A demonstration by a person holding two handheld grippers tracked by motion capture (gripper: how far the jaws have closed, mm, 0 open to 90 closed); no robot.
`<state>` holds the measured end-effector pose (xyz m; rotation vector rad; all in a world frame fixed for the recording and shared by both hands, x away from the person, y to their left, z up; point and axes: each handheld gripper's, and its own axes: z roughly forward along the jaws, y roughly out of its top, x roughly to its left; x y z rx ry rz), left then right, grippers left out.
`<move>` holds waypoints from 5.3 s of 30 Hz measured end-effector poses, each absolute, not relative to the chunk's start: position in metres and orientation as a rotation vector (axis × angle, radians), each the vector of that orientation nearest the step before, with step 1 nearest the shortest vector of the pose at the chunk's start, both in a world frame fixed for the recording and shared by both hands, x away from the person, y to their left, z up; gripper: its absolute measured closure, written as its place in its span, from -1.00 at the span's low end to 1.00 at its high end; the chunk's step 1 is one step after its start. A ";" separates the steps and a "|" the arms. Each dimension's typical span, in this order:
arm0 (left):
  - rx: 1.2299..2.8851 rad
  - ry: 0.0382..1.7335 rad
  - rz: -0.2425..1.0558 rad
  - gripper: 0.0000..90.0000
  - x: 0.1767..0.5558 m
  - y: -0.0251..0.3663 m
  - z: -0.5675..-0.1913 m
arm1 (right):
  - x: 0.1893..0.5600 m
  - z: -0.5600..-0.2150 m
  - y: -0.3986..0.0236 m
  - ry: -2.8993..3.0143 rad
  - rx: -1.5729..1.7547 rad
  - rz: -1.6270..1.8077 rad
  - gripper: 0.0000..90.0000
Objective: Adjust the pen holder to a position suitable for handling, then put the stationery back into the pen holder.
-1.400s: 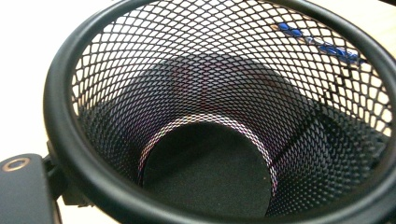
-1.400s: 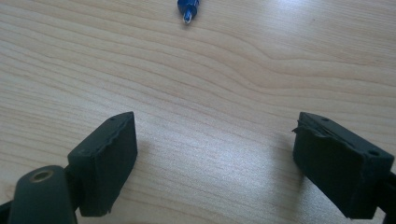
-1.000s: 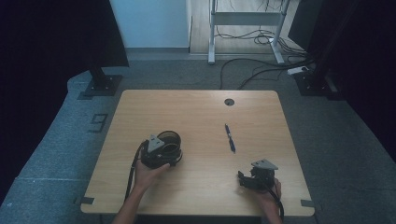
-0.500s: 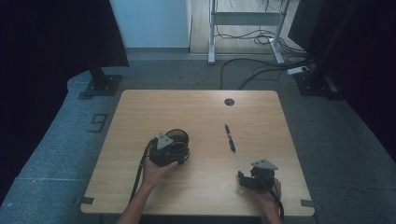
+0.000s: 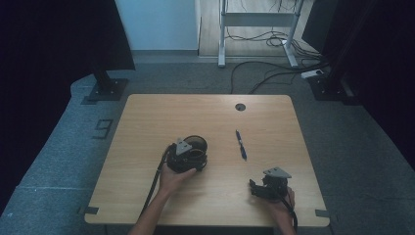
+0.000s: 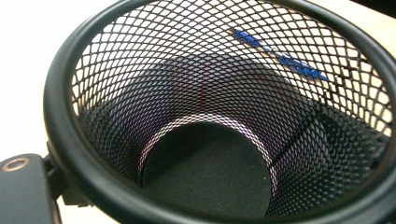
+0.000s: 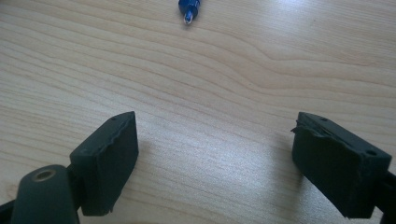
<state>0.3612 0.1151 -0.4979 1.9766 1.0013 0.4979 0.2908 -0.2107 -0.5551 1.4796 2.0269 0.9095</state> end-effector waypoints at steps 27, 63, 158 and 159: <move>2.026 0.988 0.463 -0.79 0.385 0.064 -0.519 | 0.291 -0.555 -0.211 2.027 1.480 0.910 -0.69; 2.024 0.962 0.462 -0.97 0.334 0.108 -0.509 | 0.291 -0.555 -0.211 2.027 1.479 0.910 -0.69; 2.100 1.057 0.361 -0.67 0.298 0.167 -0.544 | 0.389 -0.488 -0.188 1.956 1.462 1.149 -0.19; 2.098 1.055 0.359 -0.67 0.298 0.167 -0.544 | 0.389 -0.488 -0.188 1.956 1.462 1.149 -0.19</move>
